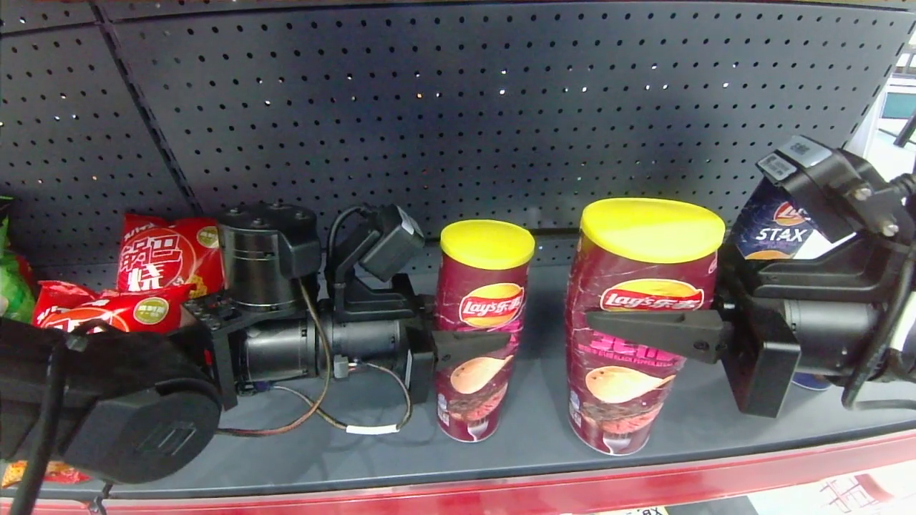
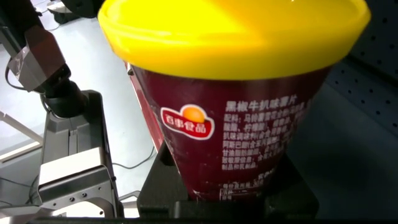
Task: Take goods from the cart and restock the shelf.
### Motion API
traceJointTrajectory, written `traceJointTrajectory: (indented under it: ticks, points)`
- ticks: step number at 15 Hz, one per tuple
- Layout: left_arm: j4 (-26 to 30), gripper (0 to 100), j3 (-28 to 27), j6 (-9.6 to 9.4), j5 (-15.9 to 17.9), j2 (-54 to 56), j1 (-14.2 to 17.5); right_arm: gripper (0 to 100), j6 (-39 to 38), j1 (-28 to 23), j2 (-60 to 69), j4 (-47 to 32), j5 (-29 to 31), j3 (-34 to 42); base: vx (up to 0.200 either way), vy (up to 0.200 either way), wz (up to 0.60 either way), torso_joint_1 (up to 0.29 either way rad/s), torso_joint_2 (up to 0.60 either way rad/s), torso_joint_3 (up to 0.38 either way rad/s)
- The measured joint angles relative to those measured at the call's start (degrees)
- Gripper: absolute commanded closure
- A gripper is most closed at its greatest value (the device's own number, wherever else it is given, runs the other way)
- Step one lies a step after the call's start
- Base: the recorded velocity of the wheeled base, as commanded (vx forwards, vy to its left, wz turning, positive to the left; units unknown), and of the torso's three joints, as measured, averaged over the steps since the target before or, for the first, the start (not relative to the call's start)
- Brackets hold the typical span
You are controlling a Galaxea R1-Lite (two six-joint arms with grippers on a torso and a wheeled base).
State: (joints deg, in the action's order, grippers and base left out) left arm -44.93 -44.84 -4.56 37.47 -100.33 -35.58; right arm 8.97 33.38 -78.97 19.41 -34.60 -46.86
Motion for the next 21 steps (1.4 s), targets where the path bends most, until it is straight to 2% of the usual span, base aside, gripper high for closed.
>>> traceJointTrajectory:
  ticks: [11,12,21]
  points:
    - [0.07,100,2.01,-0.01,-0.44,0.35,0.26,100,-0.02,-0.02,0.00,0.02,0.00,0.43,0.000,0.000,0.00,0.000,0.00,0.000]
    - [0.10,0,2.21,-0.01,-0.44,0.41,0.26,100,-0.02,-0.02,0.02,0.00,0.00,0.43,0.000,0.000,0.00,0.000,0.00,0.000]
    - [0.22,0,3.52,-0.06,-0.45,1.29,1.44,100,0.02,0.00,0.09,0.00,0.00,0.54,0.000,0.000,0.00,0.000,0.00,0.000]
